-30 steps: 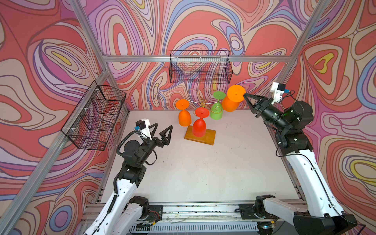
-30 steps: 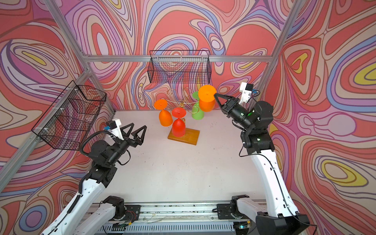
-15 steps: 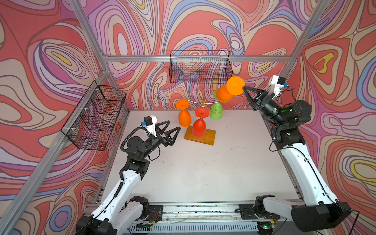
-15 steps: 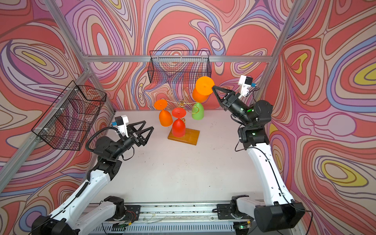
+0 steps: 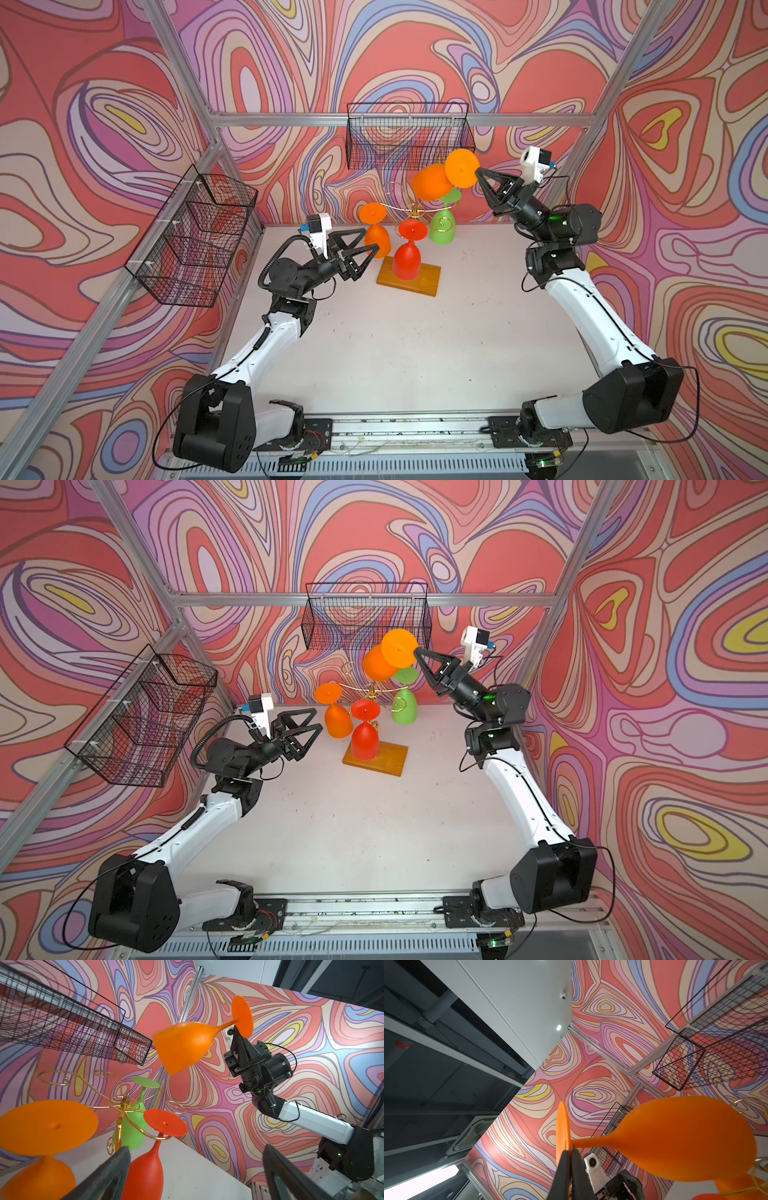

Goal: Take the wine glass off the wine glass rack
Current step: Pick up the wine glass from the wine glass rack, then place the wine glass at the center of the table.

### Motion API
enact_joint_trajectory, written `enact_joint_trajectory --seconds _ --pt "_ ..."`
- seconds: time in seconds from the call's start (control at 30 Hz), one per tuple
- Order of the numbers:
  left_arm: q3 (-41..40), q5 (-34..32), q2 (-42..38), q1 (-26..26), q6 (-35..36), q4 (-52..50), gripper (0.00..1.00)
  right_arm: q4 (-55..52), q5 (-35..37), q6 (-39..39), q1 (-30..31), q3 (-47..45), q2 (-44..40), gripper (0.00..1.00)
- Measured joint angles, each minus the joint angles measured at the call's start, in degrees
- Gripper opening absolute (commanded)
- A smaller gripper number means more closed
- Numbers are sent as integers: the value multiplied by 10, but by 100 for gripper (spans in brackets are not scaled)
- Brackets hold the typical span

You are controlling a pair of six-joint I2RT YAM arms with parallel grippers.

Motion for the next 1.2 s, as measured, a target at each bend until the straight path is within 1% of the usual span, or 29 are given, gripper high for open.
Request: enact_joint_trajectory --seconds 0.1,0.2,0.4,0.5,0.67,0.73,0.87,0.97,1.2 --pt "38 33 53 0 -40 57 96 52 -5 35 7 4 19 0" --pt "79 61 98 -2 -62 87 96 99 -11 69 14 14 37 0" --pt "139 91 149 -3 -70 112 92 177 -18 125 26 24 58 0" --pt "165 94 171 -3 -70 116 91 211 -21 149 29 29 67 0" --pt "194 94 195 -3 -64 119 88 248 -23 177 31 30 75 0" --pt "202 94 200 -3 -60 120 88 260 -24 186 32 30 78 0" --pt "216 92 204 -4 -48 120 85 282 -24 202 39 30 86 0" --pt "225 92 205 -5 -38 120 78 298 -23 212 44 30 92 0" --pt "240 94 205 -23 -15 124 79 352 -16 246 48 27 116 0"
